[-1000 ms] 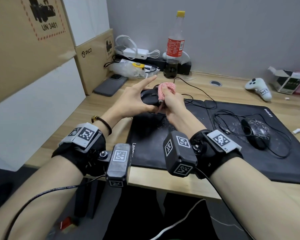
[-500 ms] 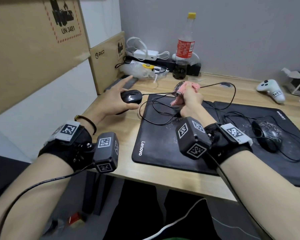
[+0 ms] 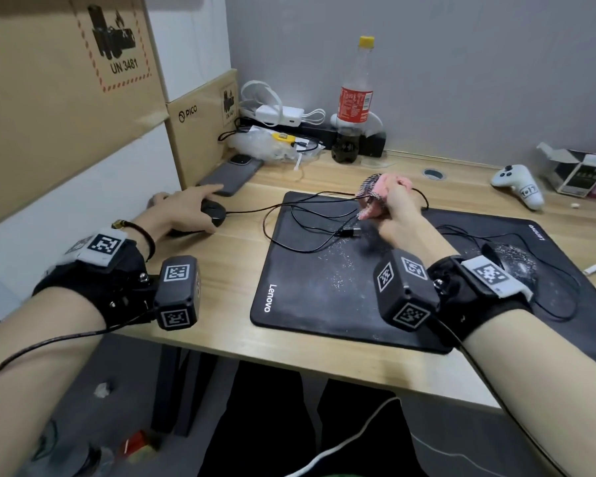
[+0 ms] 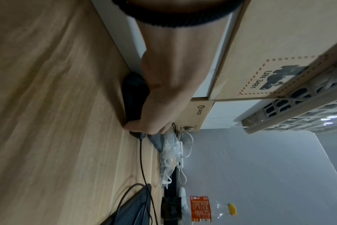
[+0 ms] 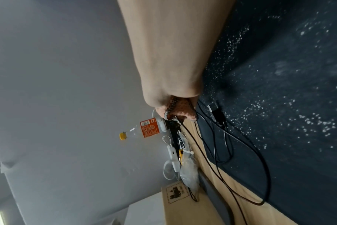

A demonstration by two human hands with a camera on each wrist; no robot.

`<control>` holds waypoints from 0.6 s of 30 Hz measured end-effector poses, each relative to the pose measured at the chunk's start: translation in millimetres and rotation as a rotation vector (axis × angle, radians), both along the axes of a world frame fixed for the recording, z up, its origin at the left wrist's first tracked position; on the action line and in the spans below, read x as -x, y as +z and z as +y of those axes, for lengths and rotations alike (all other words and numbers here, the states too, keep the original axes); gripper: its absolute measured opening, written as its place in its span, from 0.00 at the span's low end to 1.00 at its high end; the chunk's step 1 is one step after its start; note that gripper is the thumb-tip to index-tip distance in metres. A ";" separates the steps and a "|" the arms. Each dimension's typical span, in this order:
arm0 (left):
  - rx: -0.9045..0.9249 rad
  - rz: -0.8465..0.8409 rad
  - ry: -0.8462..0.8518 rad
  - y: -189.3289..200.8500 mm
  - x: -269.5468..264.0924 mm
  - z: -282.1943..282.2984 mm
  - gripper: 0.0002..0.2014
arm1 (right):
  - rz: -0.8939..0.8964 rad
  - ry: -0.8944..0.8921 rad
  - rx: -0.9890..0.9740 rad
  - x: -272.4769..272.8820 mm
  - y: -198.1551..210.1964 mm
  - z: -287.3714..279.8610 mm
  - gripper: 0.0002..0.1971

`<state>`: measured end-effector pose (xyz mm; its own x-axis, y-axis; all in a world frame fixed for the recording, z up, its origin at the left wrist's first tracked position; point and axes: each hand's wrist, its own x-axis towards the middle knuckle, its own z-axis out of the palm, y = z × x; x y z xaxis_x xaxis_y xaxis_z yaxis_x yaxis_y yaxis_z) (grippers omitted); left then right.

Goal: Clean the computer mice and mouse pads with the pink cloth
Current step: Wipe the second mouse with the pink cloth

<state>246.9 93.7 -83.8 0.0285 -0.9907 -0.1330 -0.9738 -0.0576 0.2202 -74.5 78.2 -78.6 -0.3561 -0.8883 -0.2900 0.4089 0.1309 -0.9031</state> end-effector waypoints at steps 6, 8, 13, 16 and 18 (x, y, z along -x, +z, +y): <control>0.211 0.337 -0.267 10.2 46.1 2.5 0.31 | -0.056 0.169 0.045 -30.9 9.6 8.1 0.10; 0.240 0.456 -0.343 17.8 71.1 8.3 0.22 | -0.014 0.233 0.080 -42.9 15.4 10.0 0.10; 0.165 0.691 -0.376 25.9 105.6 13.9 0.14 | -0.011 0.235 0.156 -55.9 26.0 6.8 0.10; 0.306 0.623 -0.336 25.1 108.0 11.4 0.08 | -0.008 0.256 0.159 -58.9 26.5 5.9 0.11; 0.365 0.545 -0.327 24.5 106.0 7.9 0.08 | 0.003 0.262 0.156 -61.6 23.7 6.4 0.13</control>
